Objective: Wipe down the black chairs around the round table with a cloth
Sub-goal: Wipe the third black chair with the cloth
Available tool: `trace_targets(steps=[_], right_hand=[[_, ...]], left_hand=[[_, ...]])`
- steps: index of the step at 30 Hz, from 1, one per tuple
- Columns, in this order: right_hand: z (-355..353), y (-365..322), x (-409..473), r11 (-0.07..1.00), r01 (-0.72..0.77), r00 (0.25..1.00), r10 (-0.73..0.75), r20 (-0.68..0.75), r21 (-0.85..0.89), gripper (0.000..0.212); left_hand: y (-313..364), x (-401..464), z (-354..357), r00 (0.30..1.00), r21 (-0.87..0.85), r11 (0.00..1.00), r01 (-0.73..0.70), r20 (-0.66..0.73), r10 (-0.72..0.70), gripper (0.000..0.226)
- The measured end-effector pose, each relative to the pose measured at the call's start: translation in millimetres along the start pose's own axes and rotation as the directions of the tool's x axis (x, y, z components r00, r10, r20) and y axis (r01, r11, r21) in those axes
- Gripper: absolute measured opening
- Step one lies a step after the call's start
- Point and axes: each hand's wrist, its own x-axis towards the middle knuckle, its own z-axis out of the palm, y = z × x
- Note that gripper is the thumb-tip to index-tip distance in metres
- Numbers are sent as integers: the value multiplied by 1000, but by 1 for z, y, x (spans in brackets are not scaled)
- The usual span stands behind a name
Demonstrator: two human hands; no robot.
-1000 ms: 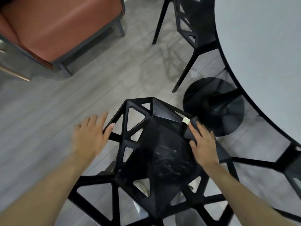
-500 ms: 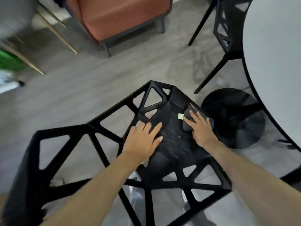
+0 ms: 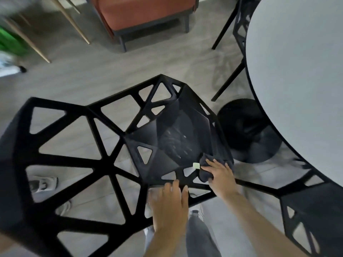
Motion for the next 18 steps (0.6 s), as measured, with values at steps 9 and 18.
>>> trace_targets(steps=[9,18], right_hand=[[26,-2,-31,995,-39,982,55,-181,88,53],[42,-33,-72,979,-103,976,134,-173,176,48]], left_hand=[[-25,-16,48,926,64,958,-280,-244,287,31],[-78,-14,54,775,263,870,-417,-398,491,21]])
